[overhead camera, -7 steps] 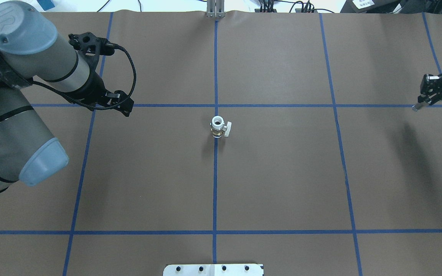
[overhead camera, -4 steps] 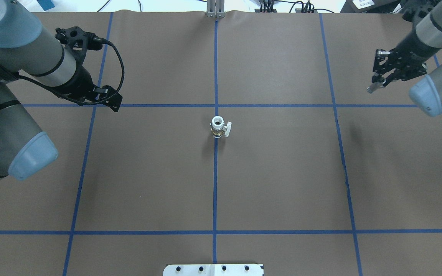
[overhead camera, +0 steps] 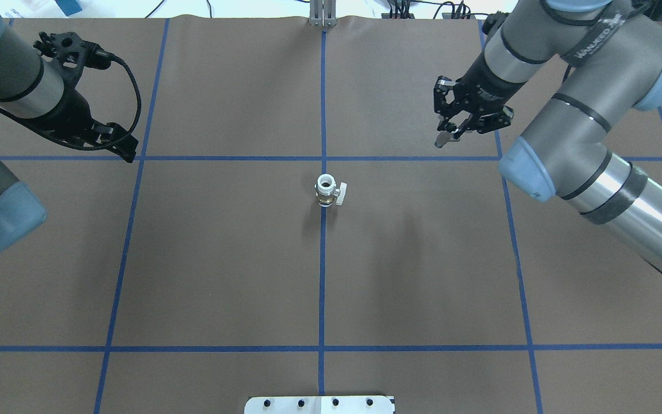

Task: Assemble PPR valve and pipe with both arms
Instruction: 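Carry the chrome elbow with the right gripper above the valve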

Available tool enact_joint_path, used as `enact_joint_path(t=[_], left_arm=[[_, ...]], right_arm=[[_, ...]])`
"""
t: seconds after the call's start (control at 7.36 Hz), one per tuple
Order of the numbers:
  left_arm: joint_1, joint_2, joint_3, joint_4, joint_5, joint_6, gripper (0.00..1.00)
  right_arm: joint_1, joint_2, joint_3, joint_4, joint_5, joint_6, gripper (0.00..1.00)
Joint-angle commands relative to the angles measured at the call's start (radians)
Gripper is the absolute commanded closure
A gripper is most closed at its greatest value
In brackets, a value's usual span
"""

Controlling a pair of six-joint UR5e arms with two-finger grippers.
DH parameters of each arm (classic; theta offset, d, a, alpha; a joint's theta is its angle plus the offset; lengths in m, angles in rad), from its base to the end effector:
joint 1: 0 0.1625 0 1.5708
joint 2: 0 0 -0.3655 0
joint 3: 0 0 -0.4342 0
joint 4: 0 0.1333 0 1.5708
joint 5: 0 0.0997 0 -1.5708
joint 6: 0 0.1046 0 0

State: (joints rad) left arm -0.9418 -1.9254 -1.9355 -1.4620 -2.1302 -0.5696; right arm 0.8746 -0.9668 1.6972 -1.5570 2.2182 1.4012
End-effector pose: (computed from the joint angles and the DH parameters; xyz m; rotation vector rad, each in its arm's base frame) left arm 0.2819 -0.5197 0.2347 0.1853 0.7833 0.2269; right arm -0.3700 -0.5521 0.1675 -0.1777 -0.9343 0.4109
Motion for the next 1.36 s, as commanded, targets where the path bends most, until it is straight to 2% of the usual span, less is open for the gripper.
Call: enact_joint_path(t=[0.0,0.14,0.41,0.68,1.22], left_arm=[[-0.055,0.046,0.001,0.0,-0.028,0.1,0.0],[-0.058,0.054,0.0,0.0,-0.028,0.106,0.0],[-0.058,0.055,0.003,0.0,-0.028,0.106,0.0],[-0.058,0.054,0.007,0.0,-0.028,0.106,0.0],[-0.058,0.054,0.001,0.0,-0.03,0.105,0.0]], right_arm=[[-0.13,0.127,0.015,-0.087,-0.095,0.127,1.0],[-0.182,0.147,0.015,-0.089,-0.15,0.124,1.0],[-0.224,0.186,0.012,-0.098,-0.172,0.058,1.0],[-0.233,0.244,-0.001,-0.208,-0.173,-0.077,1.0],[-0.241,0.344,-0.143,-0.219,-0.204,-0.185,1.0]])
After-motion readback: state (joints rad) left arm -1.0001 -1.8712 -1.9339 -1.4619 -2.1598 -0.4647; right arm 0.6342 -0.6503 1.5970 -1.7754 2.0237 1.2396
